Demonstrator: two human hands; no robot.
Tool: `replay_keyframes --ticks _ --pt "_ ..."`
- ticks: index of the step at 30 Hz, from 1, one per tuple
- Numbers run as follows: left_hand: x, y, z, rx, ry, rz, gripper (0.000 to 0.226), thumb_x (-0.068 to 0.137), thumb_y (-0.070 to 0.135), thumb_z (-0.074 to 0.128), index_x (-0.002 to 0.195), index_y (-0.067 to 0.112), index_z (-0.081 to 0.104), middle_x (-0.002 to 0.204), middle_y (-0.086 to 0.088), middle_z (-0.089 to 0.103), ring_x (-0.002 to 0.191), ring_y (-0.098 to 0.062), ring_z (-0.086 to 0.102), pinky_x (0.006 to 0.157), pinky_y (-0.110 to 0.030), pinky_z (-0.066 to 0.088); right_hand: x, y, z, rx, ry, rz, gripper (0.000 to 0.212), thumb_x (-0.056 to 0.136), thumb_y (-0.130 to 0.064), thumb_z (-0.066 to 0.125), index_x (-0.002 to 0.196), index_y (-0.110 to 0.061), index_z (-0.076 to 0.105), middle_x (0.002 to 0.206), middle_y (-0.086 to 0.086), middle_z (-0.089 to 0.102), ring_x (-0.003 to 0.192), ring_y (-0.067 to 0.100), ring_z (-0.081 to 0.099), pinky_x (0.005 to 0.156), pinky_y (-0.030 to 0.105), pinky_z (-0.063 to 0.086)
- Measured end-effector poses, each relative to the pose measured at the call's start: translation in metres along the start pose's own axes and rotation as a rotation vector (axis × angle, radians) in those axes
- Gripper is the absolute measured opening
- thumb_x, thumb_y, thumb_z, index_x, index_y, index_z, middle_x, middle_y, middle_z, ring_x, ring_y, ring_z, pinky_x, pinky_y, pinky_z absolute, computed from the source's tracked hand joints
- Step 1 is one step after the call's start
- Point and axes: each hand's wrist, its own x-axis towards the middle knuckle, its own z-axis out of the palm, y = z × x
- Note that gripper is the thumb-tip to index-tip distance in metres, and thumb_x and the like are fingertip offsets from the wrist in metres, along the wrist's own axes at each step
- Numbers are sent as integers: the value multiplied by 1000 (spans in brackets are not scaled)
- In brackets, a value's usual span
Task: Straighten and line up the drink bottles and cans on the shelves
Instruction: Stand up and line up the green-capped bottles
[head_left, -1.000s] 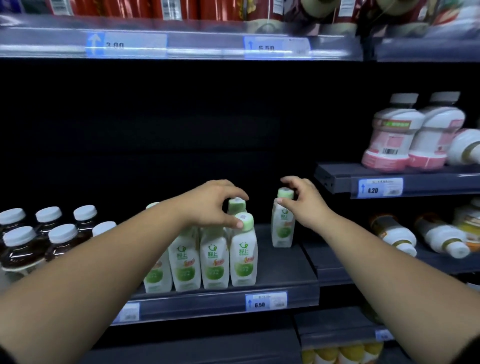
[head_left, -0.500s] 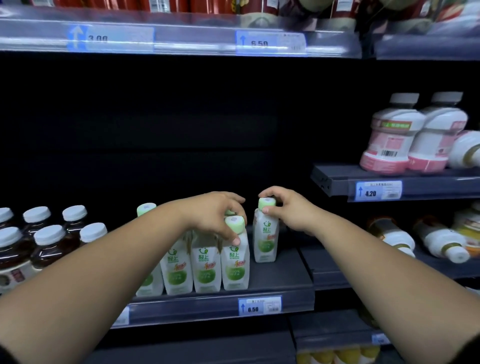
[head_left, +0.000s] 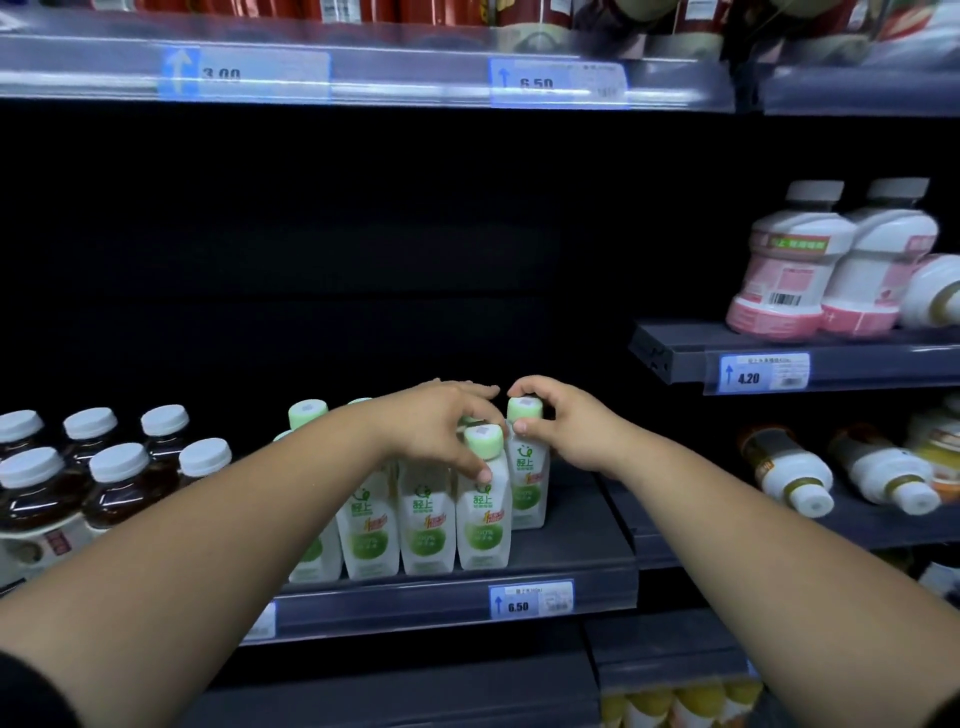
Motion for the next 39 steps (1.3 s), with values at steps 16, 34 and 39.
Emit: replay_keyframes --ticks 16,34,39 --pt "-76 -71 -8 307 -3 -212 126 51 97 47 155 43 1 166 3 4 151 -18 13 121 -50 9 10 -83 60 -754 -231 -59 96 76 -89 37 156 -45 7 166 -10 12 153 20 0 121 56 -4" --pt "-74 -67 -8 365 -13 -206 125 59 89 58 157 35 2 165 0 9 149 -22 21 117 -45 18 0 -84 67 -794 -213 -18 103 68 -87 54 154 -48 13 161 -4 31 154 19 2 122 50 -2" --pt "-76 -65 -9 368 14 -201 122 61 90 55 157 37 2 166 -2 8 150 -23 17 119 -48 17 -5 -89 68 -851 -176 -17 103 70 -88 51 155 -46 12 166 -7 13 153 21 0 121 55 -6"
